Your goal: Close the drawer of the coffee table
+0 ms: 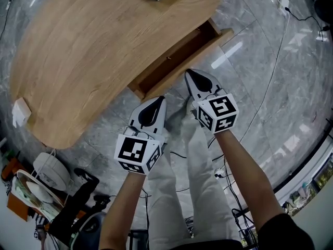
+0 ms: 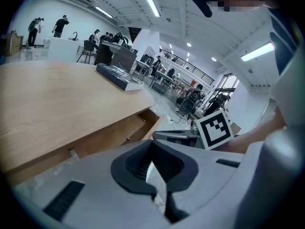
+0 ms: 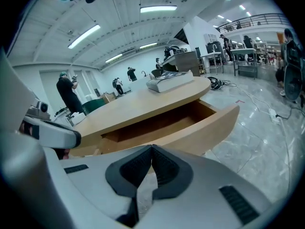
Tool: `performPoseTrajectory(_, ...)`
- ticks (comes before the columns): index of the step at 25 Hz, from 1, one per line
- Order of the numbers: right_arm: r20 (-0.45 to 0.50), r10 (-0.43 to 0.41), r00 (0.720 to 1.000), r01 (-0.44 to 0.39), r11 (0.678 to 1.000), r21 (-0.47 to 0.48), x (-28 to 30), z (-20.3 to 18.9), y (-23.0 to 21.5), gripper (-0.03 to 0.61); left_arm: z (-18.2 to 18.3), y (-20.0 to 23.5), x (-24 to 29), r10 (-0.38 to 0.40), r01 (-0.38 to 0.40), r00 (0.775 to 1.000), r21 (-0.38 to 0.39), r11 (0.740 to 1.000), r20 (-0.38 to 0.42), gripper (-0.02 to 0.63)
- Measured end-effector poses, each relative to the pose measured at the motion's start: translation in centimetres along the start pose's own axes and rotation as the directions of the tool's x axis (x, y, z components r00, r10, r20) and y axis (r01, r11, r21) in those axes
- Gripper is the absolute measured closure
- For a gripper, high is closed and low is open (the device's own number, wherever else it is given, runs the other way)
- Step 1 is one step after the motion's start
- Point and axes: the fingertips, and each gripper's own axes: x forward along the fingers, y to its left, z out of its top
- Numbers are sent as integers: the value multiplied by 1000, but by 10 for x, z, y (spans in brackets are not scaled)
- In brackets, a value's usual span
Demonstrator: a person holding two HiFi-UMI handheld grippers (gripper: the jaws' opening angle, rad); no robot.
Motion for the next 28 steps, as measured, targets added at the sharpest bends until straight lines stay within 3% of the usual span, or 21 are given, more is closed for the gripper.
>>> performPoseTrajectory(28,100,56,993,-49,996,-69,46,37,10,560,-12,7,-2,13,-13,1000,-19,1000,-7,614)
